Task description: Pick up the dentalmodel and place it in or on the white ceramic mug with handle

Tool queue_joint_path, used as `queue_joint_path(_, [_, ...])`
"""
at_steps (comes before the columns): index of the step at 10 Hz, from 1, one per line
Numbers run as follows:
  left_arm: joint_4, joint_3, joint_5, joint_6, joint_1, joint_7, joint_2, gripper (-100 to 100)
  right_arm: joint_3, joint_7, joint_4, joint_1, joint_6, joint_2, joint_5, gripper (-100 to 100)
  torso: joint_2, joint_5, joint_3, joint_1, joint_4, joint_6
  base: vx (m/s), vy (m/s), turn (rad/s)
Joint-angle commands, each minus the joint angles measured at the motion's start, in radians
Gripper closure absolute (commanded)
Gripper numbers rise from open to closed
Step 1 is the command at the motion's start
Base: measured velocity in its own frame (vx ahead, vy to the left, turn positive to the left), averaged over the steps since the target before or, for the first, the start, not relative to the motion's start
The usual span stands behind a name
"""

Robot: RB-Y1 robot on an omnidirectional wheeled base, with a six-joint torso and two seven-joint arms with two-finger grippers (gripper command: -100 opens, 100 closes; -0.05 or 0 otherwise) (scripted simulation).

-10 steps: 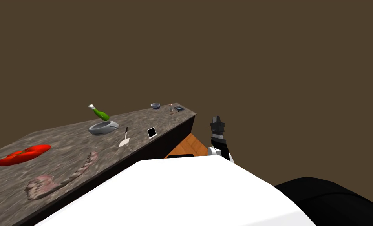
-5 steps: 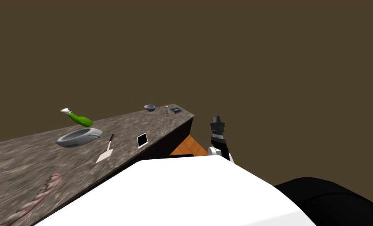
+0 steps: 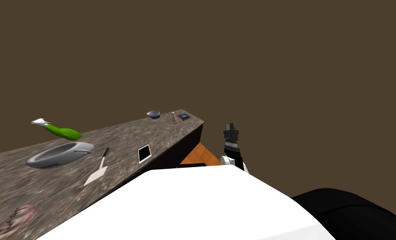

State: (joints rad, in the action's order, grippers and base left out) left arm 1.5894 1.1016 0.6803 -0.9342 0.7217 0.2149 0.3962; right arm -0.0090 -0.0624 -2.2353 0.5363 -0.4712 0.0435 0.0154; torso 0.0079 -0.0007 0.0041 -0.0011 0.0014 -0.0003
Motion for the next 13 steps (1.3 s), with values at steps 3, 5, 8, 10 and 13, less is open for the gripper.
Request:
queue_joint_path(3, [-0.077, -0.006, -0.051, 0.026, -0.036, -0.044, 0.023, -100, 0.0, 0.0, 0.0, 0.0, 0.0, 0.0, 0.0, 0, 0.002, 0.0, 0.001, 0.0, 0.001, 0.0, -0.101, -0.002, -0.145])
queue_joint_path(5, [-0.075, -0.006, -0.053, 0.024, -0.036, -0.046, 0.021, -100, 0.0, 0.0, 0.0, 0.0, 0.0, 0.0, 0.0, 0, 0.001, 0.0, 0.001, 0.0, 0.0, 0.0, -0.054, -0.002, -0.08])
queue_joint_path(8, [-0.077, -0.006, -0.055, 0.024, -0.037, -0.048, 0.021, 100, 0.0, 0.0, 0.0, 0.0, 0.0, 0.0, 0.0, 0, -0.004, 0.0, -0.002, 0.0, -0.001, 0.0, -0.004, -0.001, 0.005])
queue_joint_path(10, [-0.077, -0.006, -0.055, 0.025, -0.037, -0.049, 0.022, 100, 0.0, 0.0, 0.0, 0.0, 0.0, 0.0, 0.0, 0, -0.004, 0.0, -0.003, 0.0, -0.001, -0.001, 0.0, 0.0, 0.0])
queue_joint_path(13, [-0.023, -0.002, -0.017, 0.008, -0.012, -0.016, 0.007, 100, 0.0, 0.0, 0.0, 0.001, 0.0, 0.0, 0.0, 0, -0.007, 0.0, -0.004, 0.0, -0.002, -0.003, 0.064, 0.005, 0.166])
